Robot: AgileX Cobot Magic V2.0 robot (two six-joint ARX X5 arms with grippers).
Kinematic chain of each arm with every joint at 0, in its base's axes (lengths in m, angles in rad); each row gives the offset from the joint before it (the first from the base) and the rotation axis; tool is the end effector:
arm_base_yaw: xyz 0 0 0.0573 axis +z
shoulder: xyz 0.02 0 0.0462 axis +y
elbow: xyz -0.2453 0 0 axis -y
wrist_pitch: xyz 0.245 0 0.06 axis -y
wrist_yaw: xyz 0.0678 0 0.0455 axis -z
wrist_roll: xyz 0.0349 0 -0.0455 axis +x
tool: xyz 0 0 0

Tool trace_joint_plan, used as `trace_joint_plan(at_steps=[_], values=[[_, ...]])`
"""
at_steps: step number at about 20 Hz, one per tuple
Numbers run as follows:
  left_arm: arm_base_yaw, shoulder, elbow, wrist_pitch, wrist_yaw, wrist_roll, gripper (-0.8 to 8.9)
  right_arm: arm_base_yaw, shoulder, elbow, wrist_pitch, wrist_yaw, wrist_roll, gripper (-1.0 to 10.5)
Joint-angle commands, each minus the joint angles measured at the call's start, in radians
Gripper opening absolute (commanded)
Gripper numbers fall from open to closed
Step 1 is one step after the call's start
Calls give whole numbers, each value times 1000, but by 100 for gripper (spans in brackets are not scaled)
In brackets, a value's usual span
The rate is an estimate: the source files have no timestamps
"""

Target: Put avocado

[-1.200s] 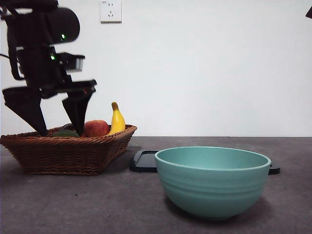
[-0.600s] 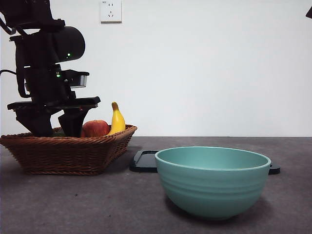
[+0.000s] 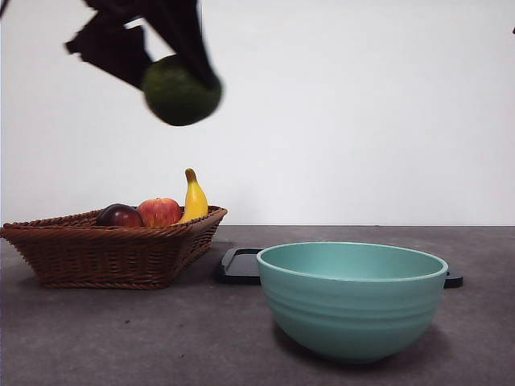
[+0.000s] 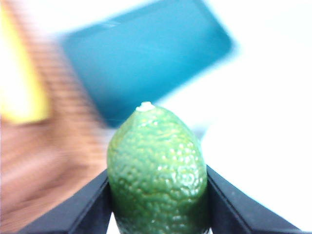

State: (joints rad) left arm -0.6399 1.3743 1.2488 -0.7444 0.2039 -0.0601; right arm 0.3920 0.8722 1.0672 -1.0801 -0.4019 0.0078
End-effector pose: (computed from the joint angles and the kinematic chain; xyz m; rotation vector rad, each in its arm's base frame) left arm 0.2272 -0.1779 0.2950 0.1405 0.8962 -0.7614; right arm 0.1373 0.0715 0.3203 0.0114 0.9103 0.7368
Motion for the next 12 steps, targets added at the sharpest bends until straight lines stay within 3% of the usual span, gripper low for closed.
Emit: trace_joint_plan(at_steps=[1, 5, 12], values=[[-103, 55, 20, 12, 4, 19, 203, 5, 7, 21, 10, 40, 18, 424], [-238, 186, 20, 90, 3, 19, 203, -13, 2, 30, 10, 75, 19, 424], [-321, 360, 20, 195, -43, 27, 202, -24, -13, 33, 8, 89, 19, 424]])
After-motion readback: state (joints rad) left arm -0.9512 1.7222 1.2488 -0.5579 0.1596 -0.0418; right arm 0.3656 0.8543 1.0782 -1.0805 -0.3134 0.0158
